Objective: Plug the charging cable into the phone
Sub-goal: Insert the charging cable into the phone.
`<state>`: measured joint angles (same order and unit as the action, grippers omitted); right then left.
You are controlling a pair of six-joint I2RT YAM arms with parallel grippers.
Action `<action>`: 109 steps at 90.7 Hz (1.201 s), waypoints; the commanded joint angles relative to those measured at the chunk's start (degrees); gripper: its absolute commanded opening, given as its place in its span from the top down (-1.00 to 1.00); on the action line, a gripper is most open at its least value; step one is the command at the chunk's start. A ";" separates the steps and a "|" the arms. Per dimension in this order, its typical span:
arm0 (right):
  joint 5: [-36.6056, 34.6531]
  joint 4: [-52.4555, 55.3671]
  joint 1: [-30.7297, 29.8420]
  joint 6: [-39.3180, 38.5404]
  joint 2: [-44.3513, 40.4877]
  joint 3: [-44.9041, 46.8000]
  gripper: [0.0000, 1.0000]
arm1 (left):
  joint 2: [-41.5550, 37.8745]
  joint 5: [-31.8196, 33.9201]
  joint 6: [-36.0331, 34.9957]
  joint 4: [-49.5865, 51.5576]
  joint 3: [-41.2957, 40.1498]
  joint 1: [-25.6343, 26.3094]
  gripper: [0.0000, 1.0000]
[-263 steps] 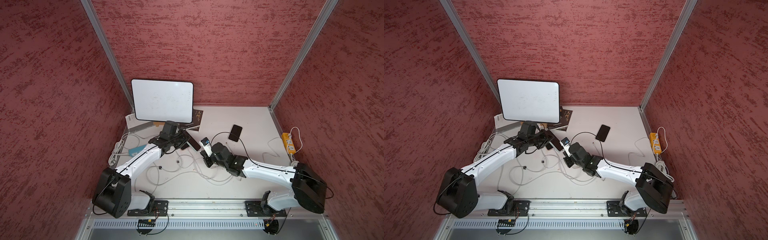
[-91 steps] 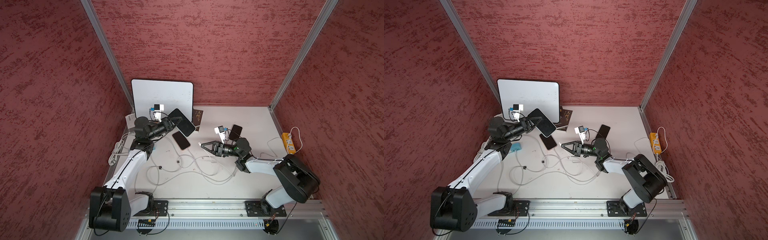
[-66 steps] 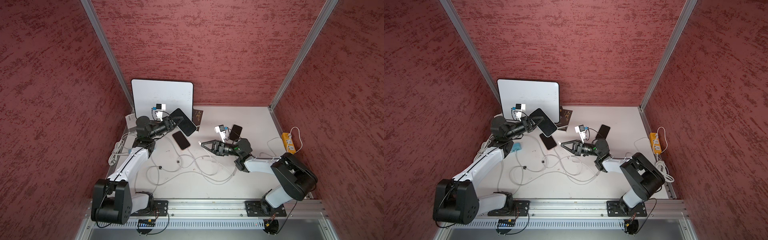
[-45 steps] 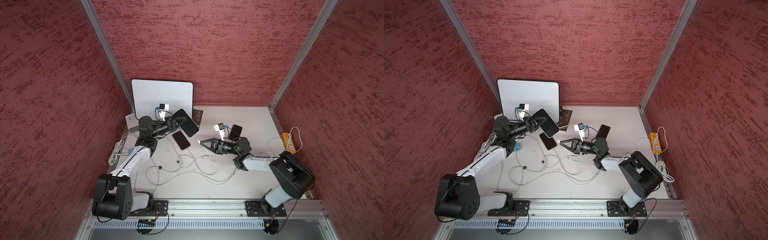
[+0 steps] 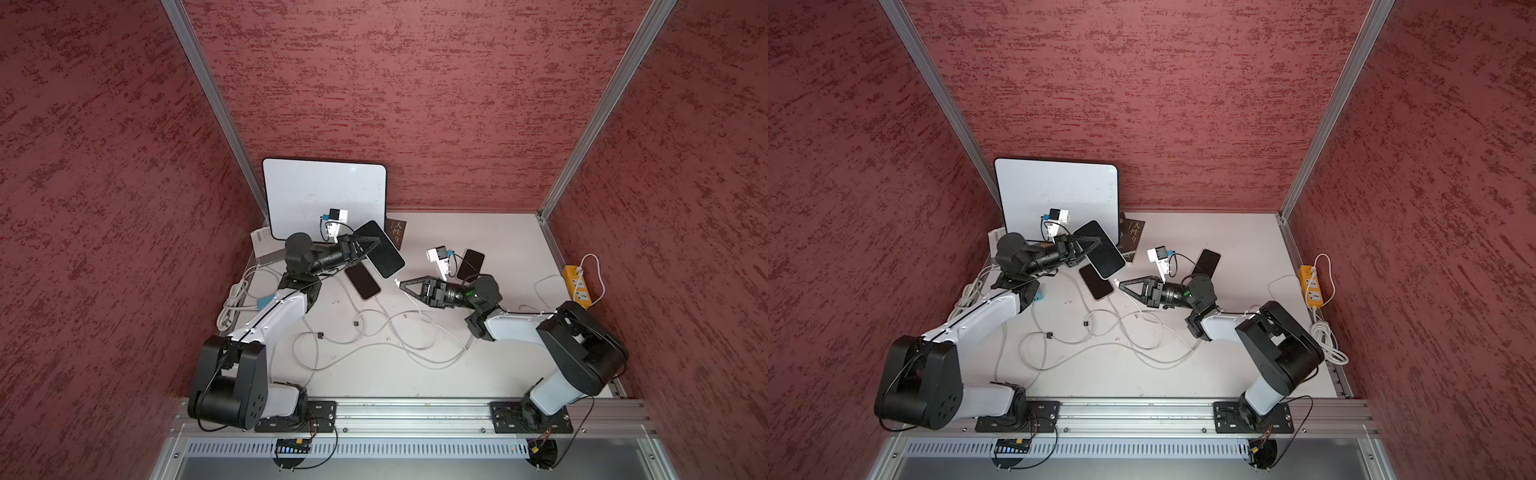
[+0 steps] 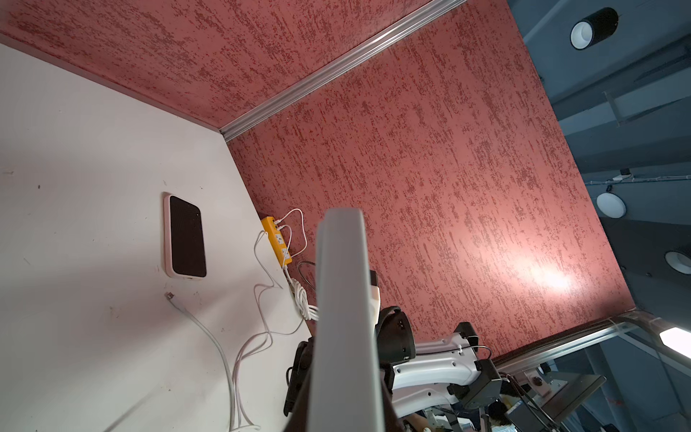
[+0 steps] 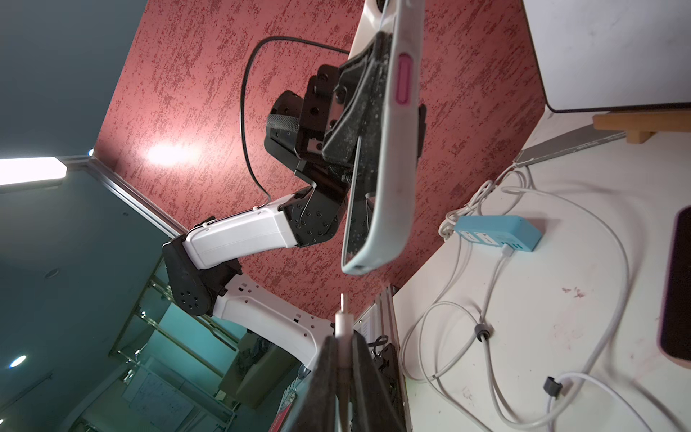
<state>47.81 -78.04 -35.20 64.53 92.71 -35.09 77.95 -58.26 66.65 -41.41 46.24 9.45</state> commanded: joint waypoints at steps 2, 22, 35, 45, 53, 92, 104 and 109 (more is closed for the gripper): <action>-0.29 -2.38 -0.22 -0.55 -0.73 -0.54 1.00 | -0.30 -1.04 1.02 -5.03 0.86 0.04 1.00; -0.61 -2.40 0.08 -0.22 -1.59 0.20 1.00 | -0.35 -1.76 0.80 -5.17 0.44 -0.31 1.00; -0.70 -2.38 0.24 0.06 -2.51 0.26 1.00 | -0.31 -1.97 1.37 -6.36 -0.35 -0.40 1.00; -1.00 -2.38 0.30 0.12 -2.96 0.51 1.00 | -1.02 -1.95 1.54 -6.88 -1.29 -0.50 1.00; -1.05 -2.36 0.32 0.29 -2.80 0.46 1.00 | -1.36 -1.86 2.07 -7.57 -1.63 -0.56 1.00; -1.56 -2.38 0.31 -0.42 -2.17 1.04 1.00 | -1.40 -1.37 7.91 -13.52 -2.11 -0.84 1.00; -1.50 -2.38 0.31 -0.29 -2.27 0.61 1.00 | -1.51 -1.63 7.57 -13.42 -2.44 -0.73 1.00; -1.49 -2.40 0.31 -0.13 -2.30 0.48 1.00 | -1.59 -1.75 7.28 -13.27 -2.63 -0.75 1.00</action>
<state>47.18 -78.22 -35.03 64.64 90.96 -34.41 77.89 -59.99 73.73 -51.11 44.18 8.73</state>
